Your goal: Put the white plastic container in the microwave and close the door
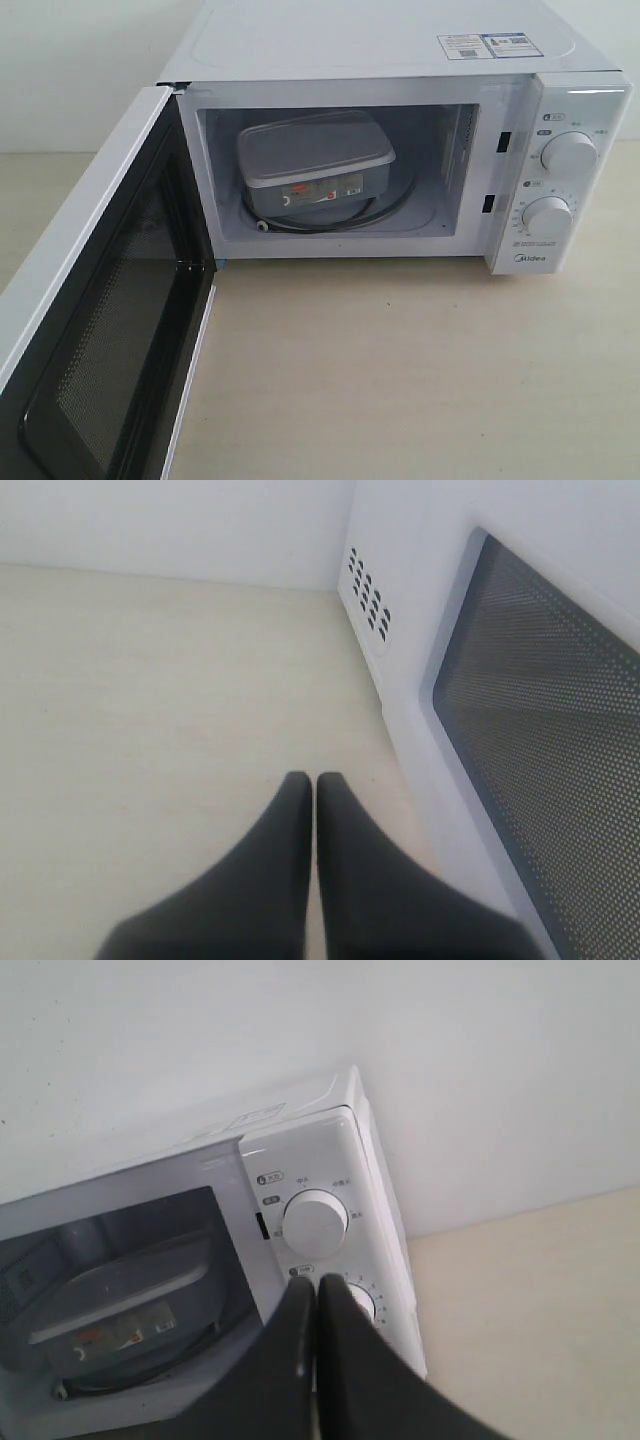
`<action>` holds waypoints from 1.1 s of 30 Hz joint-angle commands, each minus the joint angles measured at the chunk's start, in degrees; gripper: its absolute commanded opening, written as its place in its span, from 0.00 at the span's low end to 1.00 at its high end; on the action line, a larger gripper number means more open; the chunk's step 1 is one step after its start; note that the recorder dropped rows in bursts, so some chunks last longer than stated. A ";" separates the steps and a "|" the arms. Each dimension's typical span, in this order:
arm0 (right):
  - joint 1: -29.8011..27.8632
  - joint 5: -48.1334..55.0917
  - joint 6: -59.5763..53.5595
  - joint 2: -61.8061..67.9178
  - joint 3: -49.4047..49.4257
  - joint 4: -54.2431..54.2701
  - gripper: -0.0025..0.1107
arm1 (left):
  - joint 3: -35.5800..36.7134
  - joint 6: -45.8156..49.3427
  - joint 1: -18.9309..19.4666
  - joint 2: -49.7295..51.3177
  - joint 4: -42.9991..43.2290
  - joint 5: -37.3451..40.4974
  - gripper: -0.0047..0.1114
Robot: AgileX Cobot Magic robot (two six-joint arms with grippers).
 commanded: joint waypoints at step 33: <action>-0.25 19.96 33.29 -0.72 0.28 -49.78 0.02 | 0.23 0.27 0.20 -0.12 -0.04 -0.29 0.07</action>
